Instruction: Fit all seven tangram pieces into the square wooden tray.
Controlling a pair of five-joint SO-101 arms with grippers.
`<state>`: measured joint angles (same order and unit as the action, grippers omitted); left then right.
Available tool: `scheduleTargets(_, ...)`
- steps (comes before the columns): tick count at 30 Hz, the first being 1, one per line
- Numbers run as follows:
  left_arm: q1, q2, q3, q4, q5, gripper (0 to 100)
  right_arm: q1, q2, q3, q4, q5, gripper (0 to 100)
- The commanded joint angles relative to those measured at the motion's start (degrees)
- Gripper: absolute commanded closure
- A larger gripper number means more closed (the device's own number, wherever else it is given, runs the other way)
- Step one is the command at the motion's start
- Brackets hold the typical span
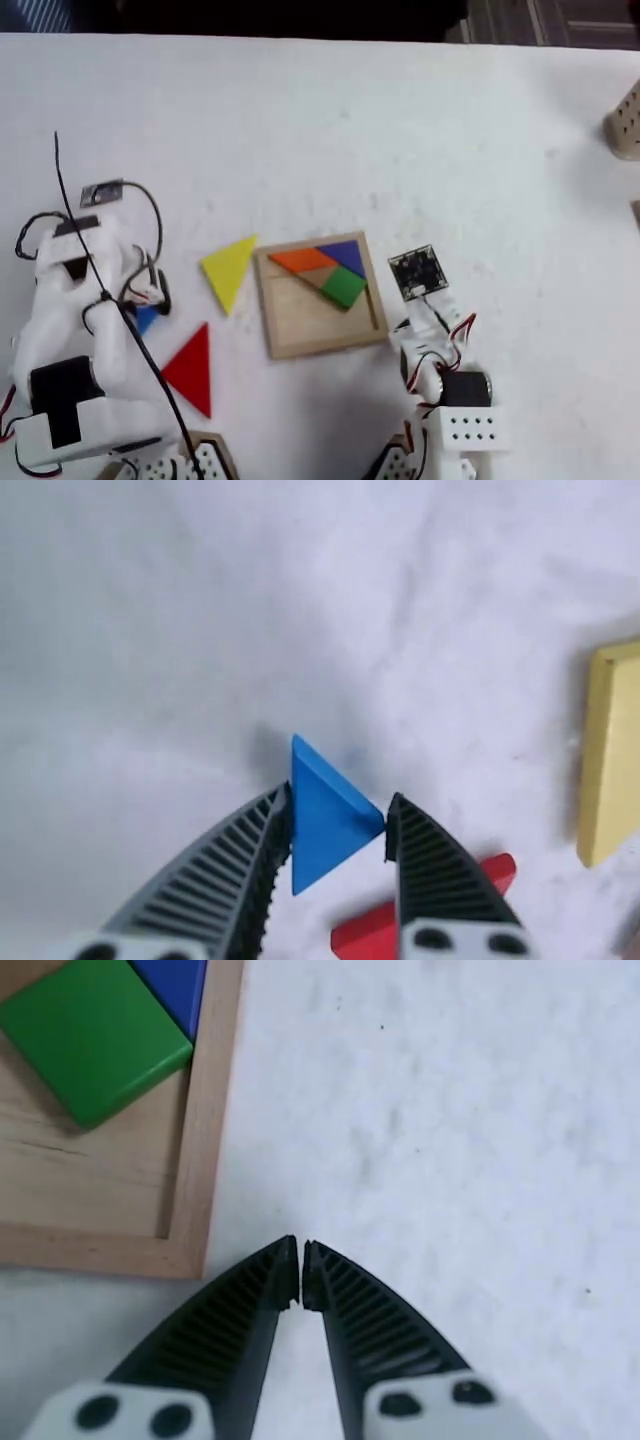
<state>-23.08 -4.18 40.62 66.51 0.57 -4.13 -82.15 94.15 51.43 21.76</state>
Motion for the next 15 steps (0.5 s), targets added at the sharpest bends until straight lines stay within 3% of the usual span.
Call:
scheduleTargets(1,1.01,-0.31,-4.66,3.25,-0.26,98,0.57,-0.84,-0.53,0.22,0.7,98.1)
scheduleTargets(7,3.91,-0.31,-5.98,3.43,-0.26,98,0.84,-0.84,-0.53,0.22,0.7,98.1)
scheduleTargets(15,18.51,-0.4,-15.82,10.46,3.34,98,6.02,-0.92,-1.58,0.13,0.62,98.1)
